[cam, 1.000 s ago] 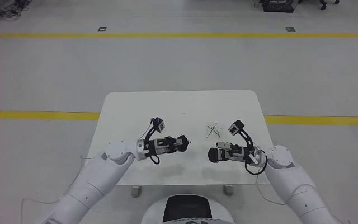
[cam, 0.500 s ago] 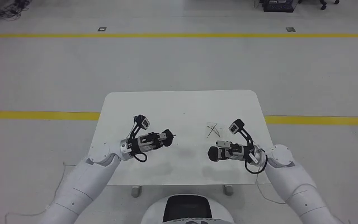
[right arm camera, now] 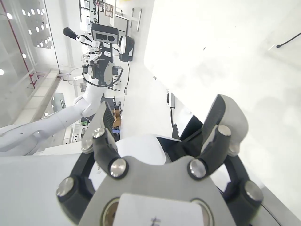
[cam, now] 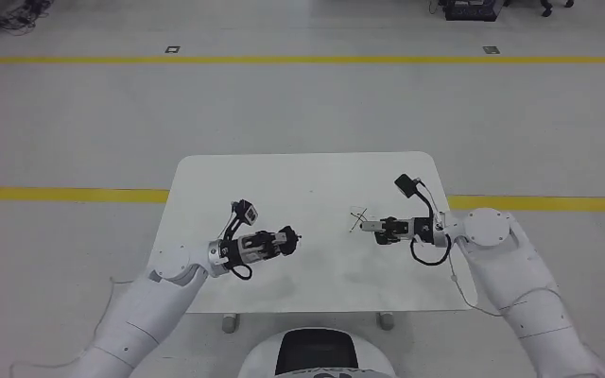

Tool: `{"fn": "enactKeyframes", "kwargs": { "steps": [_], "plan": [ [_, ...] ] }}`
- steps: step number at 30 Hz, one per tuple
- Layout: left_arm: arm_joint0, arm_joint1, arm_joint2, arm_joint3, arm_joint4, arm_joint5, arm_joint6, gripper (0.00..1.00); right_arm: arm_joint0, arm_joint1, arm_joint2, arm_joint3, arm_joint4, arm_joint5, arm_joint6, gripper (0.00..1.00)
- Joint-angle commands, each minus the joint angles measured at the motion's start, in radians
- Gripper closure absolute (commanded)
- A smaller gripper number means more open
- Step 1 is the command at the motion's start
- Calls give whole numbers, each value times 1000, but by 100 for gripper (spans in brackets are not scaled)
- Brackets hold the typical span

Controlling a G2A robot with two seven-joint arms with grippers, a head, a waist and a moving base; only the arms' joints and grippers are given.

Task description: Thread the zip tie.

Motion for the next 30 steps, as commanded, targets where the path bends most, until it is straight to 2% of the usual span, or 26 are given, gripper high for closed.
{"fn": "enactKeyframes", "kwargs": {
  "steps": [1,5,6,9,11,14,17,19,25,27,28,30],
  "plan": [
    [0,0,0,0,0,0,0,100,0,0,0,0,0,0,0,0],
    [0,0,0,0,0,0,0,100,0,0,0,0,0,0,0,0],
    [0,-1,3,-5,9,4,16,100,0,0,0,0,0,0,0,0],
    [-9,-5,28,-21,46,13,37,100,0,0,0,-1,-6,1,-6,0],
    [-16,-10,55,-20,69,13,41,100,5,5,1,-15,-75,12,-23,0],
    [-27,-18,94,-17,103,6,60,100,49,12,-12,-28,-207,53,2,0],
    [-36,-26,124,-8,136,-2,93,100,125,11,-71,-20,-365,113,42,0],
    [-37,-29,137,-5,141,-7,106,100,185,2,-127,17,-440,147,46,0],
    [-42,-33,152,1,144,-12,118,100,339,-47,-299,176,-498,158,24,0],
    [-44,-33,154,0,143,-13,117,100,372,-66,-346,225,-469,108,18,0],
    [-47,-33,159,-1,141,-11,98,100,384,-70,-358,249,-477,98,14,0],
    [-48,-33,159,-1,140,-11,95,100,384,-70,-358,249,-477,98,14,0]
  ]
}}
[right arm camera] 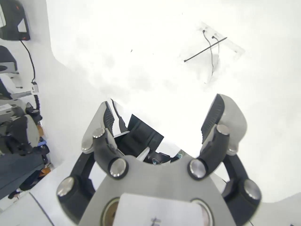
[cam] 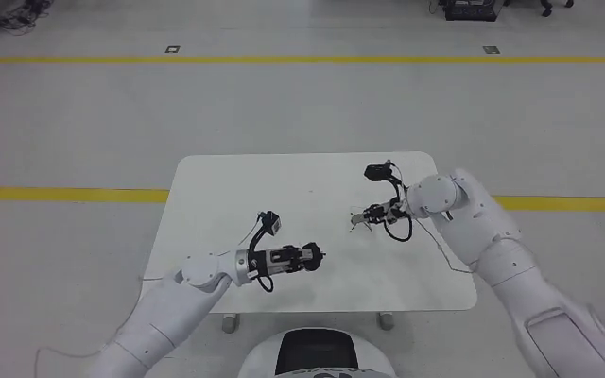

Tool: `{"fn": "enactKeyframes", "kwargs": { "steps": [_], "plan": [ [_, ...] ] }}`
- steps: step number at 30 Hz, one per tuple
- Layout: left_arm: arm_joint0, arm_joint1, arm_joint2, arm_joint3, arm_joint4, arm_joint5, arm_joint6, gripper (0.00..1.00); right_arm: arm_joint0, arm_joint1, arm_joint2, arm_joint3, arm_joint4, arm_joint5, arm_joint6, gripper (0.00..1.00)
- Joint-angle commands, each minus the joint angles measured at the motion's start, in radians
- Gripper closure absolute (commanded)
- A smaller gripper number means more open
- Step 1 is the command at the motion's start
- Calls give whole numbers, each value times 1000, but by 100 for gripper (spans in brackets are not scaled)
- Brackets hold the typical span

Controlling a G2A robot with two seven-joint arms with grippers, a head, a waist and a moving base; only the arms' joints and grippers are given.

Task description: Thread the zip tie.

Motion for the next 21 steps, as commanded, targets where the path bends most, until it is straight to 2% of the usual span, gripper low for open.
{"fn": "enactKeyframes", "kwargs": {
  "steps": [1,8,10,11,13,18,21],
  "plan": [
    [0,0,0,0,0,0,-2,100,-3,1,4,-15,-3,5,0,0],
    [0,0,0,0,0,0,-2,100,-5,1,2,-15,-7,5,-3,0],
    [0,0,0,0,0,0,-2,100,11,-4,-49,-26,-121,13,17,0],
    [0,0,0,0,0,0,-2,100,24,-10,-68,-15,-140,32,24,0],
    [0,0,0,0,0,0,-2,100,67,-32,-124,17,-157,21,41,0],
    [0,0,0,0,0,0,-2,100,182,-101,-246,172,-189,-2,12,0],
    [0,0,0,0,0,0,-2,100,238,-155,-318,292,-193,23,6,0]
  ]
}}
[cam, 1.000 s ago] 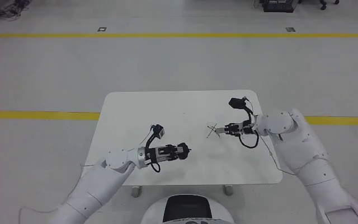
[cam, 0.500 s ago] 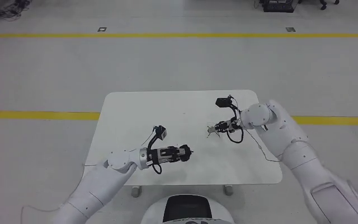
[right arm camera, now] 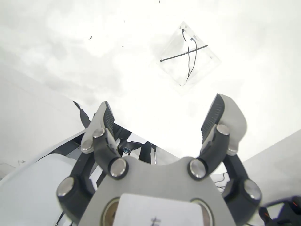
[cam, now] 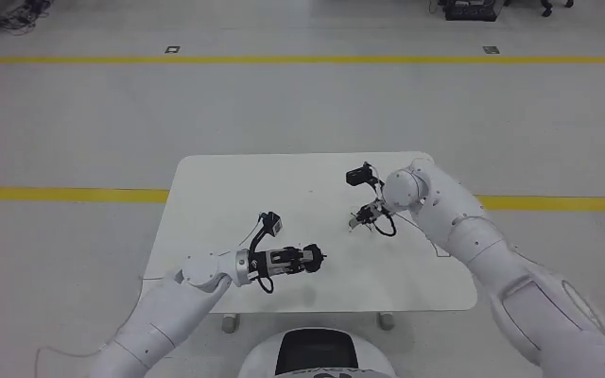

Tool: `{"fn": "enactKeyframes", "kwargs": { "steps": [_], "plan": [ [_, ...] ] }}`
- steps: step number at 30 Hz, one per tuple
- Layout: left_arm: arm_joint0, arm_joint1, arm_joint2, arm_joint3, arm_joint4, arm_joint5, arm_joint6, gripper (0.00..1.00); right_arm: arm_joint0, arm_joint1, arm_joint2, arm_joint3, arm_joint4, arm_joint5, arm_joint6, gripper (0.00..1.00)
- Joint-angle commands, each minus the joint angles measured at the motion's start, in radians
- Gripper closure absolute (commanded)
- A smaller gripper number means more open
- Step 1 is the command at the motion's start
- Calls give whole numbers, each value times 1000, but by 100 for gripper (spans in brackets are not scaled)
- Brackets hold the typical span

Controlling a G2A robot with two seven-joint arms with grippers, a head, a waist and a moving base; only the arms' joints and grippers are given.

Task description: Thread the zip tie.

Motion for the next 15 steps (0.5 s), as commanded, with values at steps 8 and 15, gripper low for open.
{"fn": "enactKeyframes", "kwargs": {
  "steps": [8,15],
  "plan": [
    [0,0,0,0,0,0,0,100,86,-138,-136,281,39,-63,-42,0],
    [0,0,0,0,0,0,0,100,86,-138,-136,281,39,-63,-42,0]
  ]
}}
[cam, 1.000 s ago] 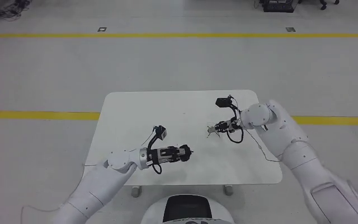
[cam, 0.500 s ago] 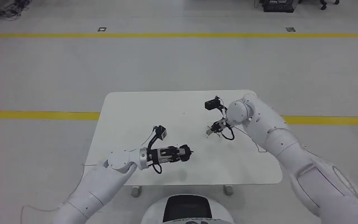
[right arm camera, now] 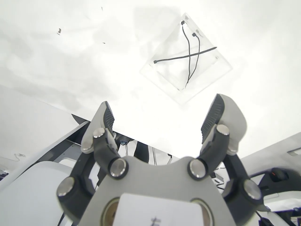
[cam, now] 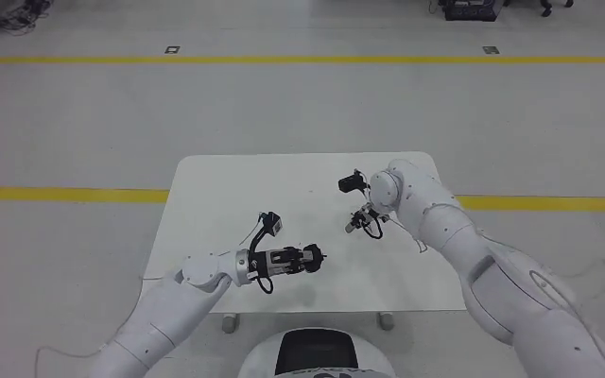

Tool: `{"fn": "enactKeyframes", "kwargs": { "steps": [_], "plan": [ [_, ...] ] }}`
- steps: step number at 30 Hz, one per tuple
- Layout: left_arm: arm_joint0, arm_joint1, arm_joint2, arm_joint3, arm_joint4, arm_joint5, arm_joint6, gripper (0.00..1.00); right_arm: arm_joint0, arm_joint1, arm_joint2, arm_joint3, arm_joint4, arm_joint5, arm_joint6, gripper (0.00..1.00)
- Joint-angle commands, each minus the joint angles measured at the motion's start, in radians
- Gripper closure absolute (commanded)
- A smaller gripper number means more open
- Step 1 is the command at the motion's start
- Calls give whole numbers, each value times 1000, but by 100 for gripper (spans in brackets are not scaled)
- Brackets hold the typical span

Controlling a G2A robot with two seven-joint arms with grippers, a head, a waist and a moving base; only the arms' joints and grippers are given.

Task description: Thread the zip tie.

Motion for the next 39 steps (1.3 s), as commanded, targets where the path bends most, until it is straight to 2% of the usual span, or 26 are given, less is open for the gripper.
{"fn": "enactKeyframes", "kwargs": {
  "steps": [1,6,13,21,28,29,30,31,34,39],
  "plan": [
    [0,0,0,0,0,0,0,100,-2,0,0,0,-2,2,-8,0],
    [0,0,0,0,0,0,0,100,-18,3,-1,1,-58,-29,-95,0],
    [0,0,0,0,0,0,0,100,-29,-18,-10,56,-87,-96,-205,0],
    [0,0,0,0,0,0,0,100,-42,-14,-3,47,-98,-86,-237,0],
    [0,0,0,0,0,0,0,100,-59,14,35,-13,-123,-67,-211,0],
    [0,0,0,0,0,0,0,100,-63,18,41,-24,-126,-64,-206,5],
    [0,0,0,0,0,0,0,100,-66,23,48,-36,-129,-60,-200,34],
    [0,0,0,0,0,0,0,100,-72,30,56,-51,-135,-55,-193,51],
    [0,0,0,0,0,0,0,100,-89,45,76,-84,-148,-45,-186,57],
    [0,0,0,0,0,0,0,100,-111,56,99,-93,-150,-53,-190,62]
  ]
}}
